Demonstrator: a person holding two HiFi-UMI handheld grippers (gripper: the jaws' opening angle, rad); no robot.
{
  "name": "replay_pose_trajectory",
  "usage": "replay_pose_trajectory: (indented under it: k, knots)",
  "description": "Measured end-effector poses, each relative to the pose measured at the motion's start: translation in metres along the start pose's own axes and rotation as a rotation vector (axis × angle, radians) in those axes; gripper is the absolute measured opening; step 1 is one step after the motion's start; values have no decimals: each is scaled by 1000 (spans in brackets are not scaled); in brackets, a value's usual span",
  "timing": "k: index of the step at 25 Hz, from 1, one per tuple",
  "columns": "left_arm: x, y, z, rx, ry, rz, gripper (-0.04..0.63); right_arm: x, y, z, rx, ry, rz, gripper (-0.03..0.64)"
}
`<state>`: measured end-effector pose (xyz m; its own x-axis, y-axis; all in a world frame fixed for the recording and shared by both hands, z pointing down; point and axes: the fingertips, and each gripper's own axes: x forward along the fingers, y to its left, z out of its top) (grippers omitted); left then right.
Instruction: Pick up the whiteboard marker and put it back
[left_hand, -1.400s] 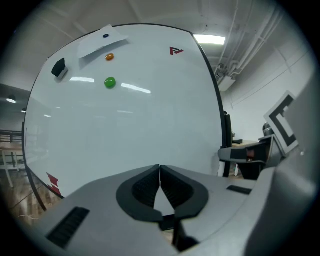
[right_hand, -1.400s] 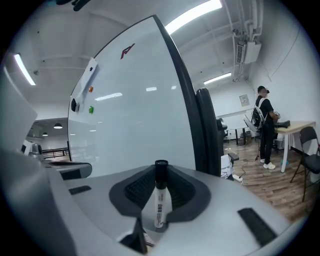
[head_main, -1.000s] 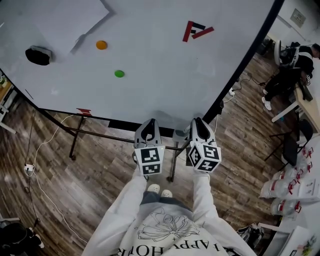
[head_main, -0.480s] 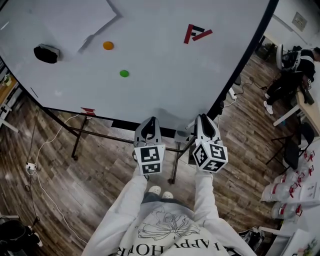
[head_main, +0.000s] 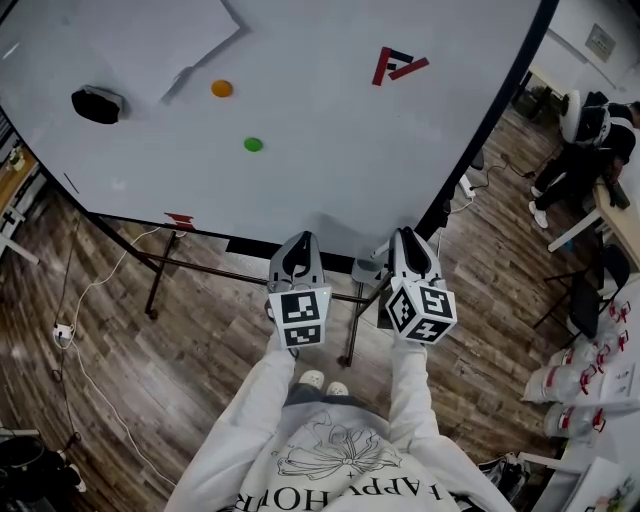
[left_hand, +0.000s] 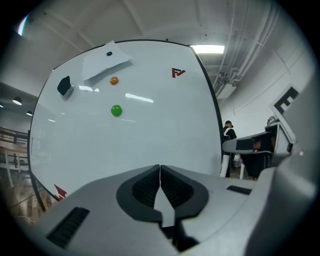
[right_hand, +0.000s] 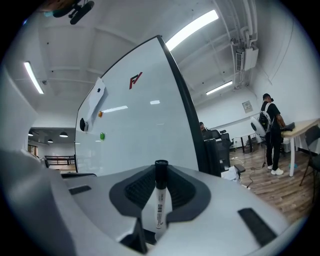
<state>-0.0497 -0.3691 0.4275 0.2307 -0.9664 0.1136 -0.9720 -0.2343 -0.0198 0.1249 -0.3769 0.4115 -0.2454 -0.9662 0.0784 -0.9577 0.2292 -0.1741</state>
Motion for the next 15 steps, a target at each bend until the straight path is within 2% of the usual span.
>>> replay_pose_trajectory:
  k: [15]
  knots:
    - [6,8,-13,-6,20,3,7,13,-3,-33,17,63,-12,64]
